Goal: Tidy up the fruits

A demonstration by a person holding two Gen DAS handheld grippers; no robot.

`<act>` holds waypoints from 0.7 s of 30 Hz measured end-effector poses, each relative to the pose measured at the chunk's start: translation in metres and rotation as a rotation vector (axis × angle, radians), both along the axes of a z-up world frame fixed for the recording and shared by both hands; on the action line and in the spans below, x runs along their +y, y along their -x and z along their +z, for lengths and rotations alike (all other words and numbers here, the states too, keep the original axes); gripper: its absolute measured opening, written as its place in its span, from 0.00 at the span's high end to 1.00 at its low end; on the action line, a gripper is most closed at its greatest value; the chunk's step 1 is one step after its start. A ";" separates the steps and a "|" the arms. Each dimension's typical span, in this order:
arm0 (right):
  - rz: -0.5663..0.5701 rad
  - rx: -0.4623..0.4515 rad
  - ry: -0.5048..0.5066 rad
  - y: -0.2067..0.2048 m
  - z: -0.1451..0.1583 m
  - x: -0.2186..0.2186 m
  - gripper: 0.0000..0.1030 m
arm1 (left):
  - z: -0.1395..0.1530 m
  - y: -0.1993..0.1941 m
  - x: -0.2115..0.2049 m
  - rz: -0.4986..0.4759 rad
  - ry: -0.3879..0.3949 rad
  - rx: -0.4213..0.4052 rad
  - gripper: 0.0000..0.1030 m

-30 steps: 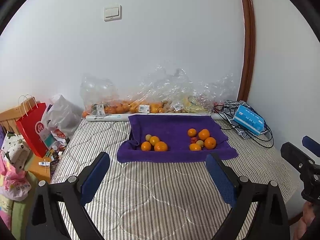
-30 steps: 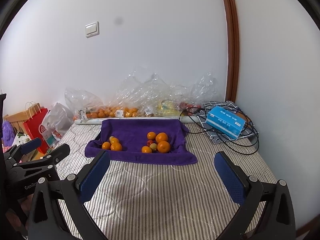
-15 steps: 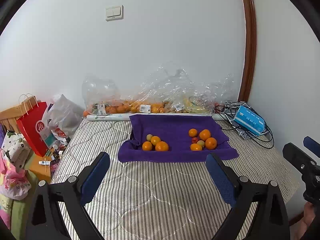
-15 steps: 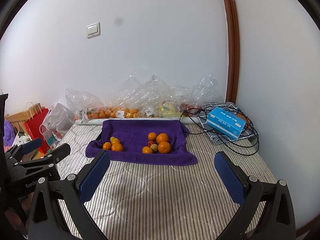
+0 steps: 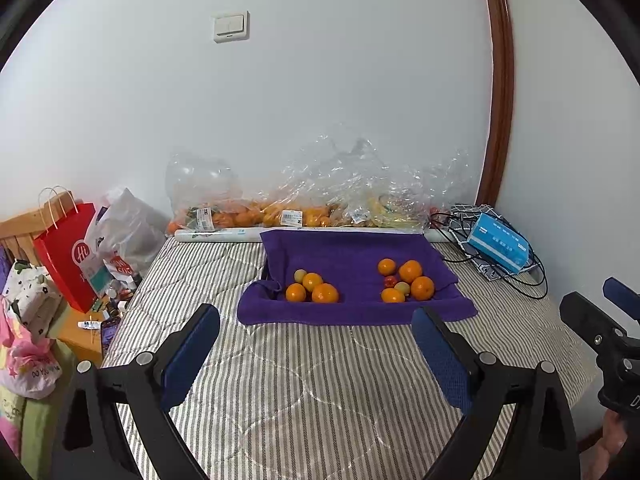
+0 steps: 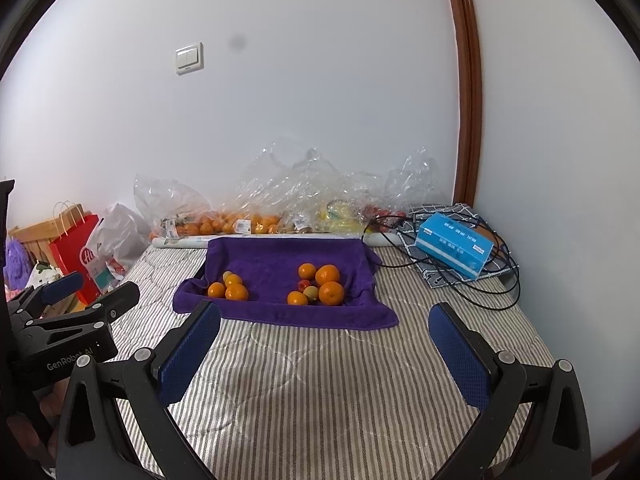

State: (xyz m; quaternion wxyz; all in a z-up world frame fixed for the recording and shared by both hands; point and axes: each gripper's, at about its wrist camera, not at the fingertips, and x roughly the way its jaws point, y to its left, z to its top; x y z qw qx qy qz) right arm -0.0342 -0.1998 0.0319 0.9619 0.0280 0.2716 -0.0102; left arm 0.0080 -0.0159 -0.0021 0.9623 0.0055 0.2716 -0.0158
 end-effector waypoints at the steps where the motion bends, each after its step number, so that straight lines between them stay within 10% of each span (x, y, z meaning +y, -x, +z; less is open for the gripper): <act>1: 0.002 0.000 -0.001 0.000 0.000 0.000 0.01 | 0.000 0.000 0.000 -0.002 0.002 0.001 0.06; 21: 0.004 0.000 -0.001 0.001 -0.002 0.000 0.01 | 0.000 0.004 -0.004 0.003 0.005 -0.001 0.06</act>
